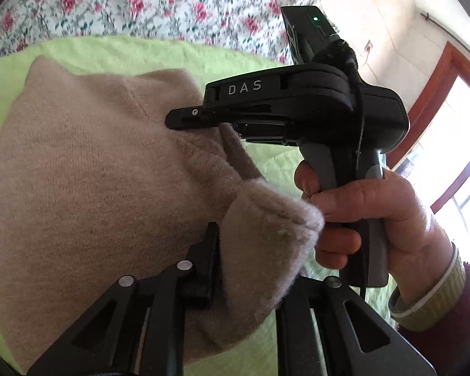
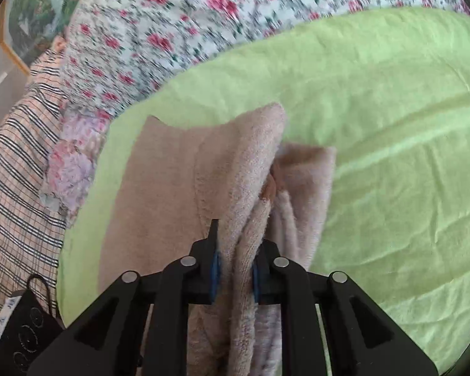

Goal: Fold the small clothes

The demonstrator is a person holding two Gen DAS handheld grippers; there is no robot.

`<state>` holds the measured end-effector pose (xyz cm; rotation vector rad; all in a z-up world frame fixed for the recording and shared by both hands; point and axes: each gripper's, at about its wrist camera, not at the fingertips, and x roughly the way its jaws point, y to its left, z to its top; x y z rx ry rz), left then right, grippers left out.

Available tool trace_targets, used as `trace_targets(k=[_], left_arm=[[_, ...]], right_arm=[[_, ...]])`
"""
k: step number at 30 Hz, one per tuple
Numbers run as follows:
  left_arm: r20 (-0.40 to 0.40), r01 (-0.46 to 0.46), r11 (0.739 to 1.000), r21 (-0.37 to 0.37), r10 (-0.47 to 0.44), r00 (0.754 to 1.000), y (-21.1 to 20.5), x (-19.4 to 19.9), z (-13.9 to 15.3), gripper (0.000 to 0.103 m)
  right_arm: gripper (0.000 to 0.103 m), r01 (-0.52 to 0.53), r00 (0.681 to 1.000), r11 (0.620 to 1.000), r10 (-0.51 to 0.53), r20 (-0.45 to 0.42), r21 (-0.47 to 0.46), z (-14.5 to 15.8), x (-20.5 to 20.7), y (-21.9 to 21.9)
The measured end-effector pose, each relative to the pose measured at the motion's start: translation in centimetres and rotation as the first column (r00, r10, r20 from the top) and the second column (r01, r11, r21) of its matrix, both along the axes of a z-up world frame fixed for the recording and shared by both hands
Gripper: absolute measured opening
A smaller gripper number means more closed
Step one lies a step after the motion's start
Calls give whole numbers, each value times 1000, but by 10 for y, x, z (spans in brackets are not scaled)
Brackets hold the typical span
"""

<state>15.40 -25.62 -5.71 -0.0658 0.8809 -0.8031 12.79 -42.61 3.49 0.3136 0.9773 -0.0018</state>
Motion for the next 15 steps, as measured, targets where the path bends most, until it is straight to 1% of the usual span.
trace_targets(k=[1, 2, 3, 4, 5, 6, 7, 8, 9, 10, 11, 13, 15], left_arm=[[-21, 5, 1000, -1, -5, 1000, 4, 0, -2, 21], [-36, 15, 1000, -11, -16, 999, 8, -1, -1, 24], [-40, 26, 1000, -17, -26, 999, 15, -4, 2, 30], [-39, 31, 999, -11, -31, 999, 21, -7, 5, 43], [-38, 32, 999, -8, -32, 999, 28, -11, 8, 50], [-40, 29, 1000, -8, -30, 999, 37, -18, 12, 62], [-39, 27, 999, -19, -27, 999, 48, -23, 17, 64], [-33, 21, 999, -28, -22, 999, 60, -28, 23, 65], [-29, 5, 1000, -27, -6, 1000, 72, -31, 27, 71], [-24, -19, 999, -29, 18, 1000, 85, -33, 32, 79], [-21, -51, 998, -38, 51, 999, 102, -32, 35, 81], [-30, -111, 993, -41, 110, 994, 122, -18, 40, 82], [-68, -178, 983, -49, 175, 982, 146, 6, 37, 83]], right_arm=[[23, 9, 1000, 1000, -9, 9, -1, 0, -4, -1], [25, 15, 1000, 1000, -15, 18, 1, 1, -7, 0], [28, 28, 999, 1000, -28, 25, -8, 2, -13, 0], [30, 41, 999, 999, -40, 28, -25, 5, -19, 2], [33, 50, 998, 998, -49, 29, -45, 7, -24, 2], [45, 67, 998, 994, -65, 26, -83, 9, -31, 3], [69, 85, 996, 990, -84, 19, -113, 10, -37, 4], [79, 102, 995, 986, -100, 21, -129, 12, -43, 4], [86, 104, 994, 988, -101, 33, -110, 14, -50, 2], [86, 101, 994, 992, -98, 41, -80, 15, -54, 0], [86, 100, 994, 994, -98, 45, -42, 16, -58, -3], [86, 98, 994, 995, -99, 49, 25, 16, -62, -7], [86, 95, 994, 993, -99, 53, 73, 15, -59, -8]])
